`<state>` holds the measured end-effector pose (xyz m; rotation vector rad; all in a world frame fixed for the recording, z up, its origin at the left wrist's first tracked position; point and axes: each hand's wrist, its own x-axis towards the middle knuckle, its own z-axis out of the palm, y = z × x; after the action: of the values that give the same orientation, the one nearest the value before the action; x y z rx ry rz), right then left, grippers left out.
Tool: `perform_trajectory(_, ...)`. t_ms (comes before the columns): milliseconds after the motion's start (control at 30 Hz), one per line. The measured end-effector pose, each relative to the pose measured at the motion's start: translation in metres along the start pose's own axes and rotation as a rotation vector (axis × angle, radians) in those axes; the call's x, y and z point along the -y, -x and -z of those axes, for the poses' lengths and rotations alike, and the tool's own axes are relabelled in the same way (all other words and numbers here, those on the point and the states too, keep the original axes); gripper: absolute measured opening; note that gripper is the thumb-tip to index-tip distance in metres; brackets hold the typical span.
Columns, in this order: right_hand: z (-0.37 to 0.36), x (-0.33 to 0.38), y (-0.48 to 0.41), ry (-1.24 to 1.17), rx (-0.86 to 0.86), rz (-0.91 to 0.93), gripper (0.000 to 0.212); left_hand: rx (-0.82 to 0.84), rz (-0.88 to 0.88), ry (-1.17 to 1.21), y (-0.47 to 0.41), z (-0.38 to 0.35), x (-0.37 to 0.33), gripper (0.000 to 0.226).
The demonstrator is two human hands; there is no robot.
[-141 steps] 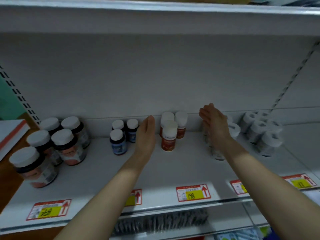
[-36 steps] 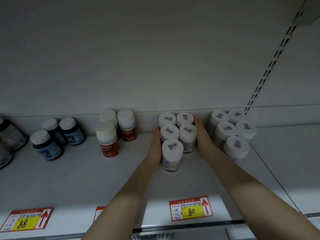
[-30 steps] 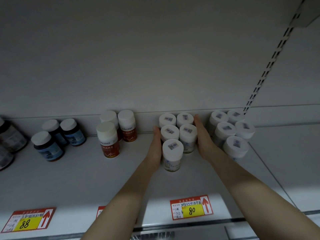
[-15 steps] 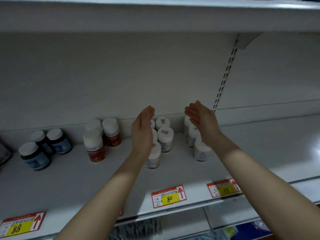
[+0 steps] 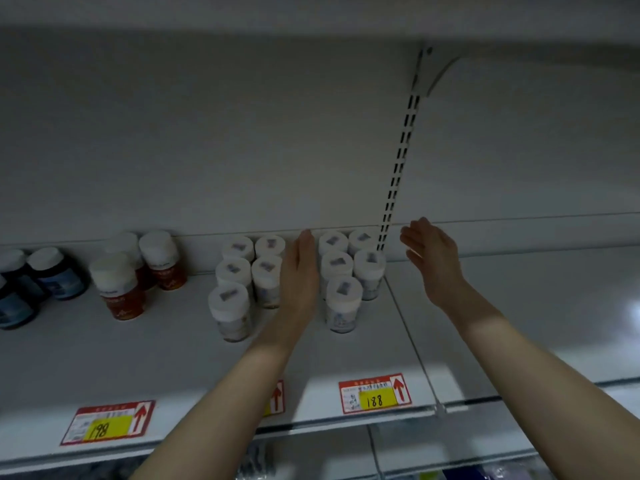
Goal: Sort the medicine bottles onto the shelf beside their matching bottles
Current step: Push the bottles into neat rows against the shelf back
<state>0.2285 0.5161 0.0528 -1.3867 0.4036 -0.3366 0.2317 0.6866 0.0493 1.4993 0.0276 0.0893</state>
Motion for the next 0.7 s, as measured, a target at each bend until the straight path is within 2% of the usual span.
perform_trajectory(67, 0.0, -0.018, -0.01, 0.02, 0.026, -0.046, 0.027, -0.003, 0.058, -0.015, 0.001, -0.005, 0.011, 0.028)
perform_trajectory(133, -0.006, -0.033, -0.019, 0.03, 0.066, -0.08, 0.031, 0.013, 0.091, 0.081, 0.002, -0.01, 0.017, 0.034)
perform_trajectory(200, -0.012, -0.046, -0.026, 0.039, 0.106, -0.096, 0.044, 0.11, 0.101, 0.172, 0.004, -0.015, 0.022, 0.039)
perform_trajectory(333, -0.023, -0.061, -0.038, -0.012, 0.214, -0.131, 0.043, 0.316, 0.129, 0.303, -0.01, -0.02, 0.042, 0.054)
perform_trajectory(400, -0.026, -0.068, -0.046, -0.008, 0.242, -0.15, 0.056, 0.375, 0.203, 0.34, -0.021, -0.019, 0.052, 0.059)
perform_trajectory(467, -0.028, -0.073, -0.05, 0.009, 0.249, -0.176, 0.059, 0.408, 0.253, 0.331, -0.026, -0.019, 0.057, 0.061)
perform_trajectory(700, -0.028, -0.077, -0.058, 0.012, 0.271, -0.212, 0.056, 0.446, 0.255, 0.268, -0.03, -0.021, 0.065, 0.06)
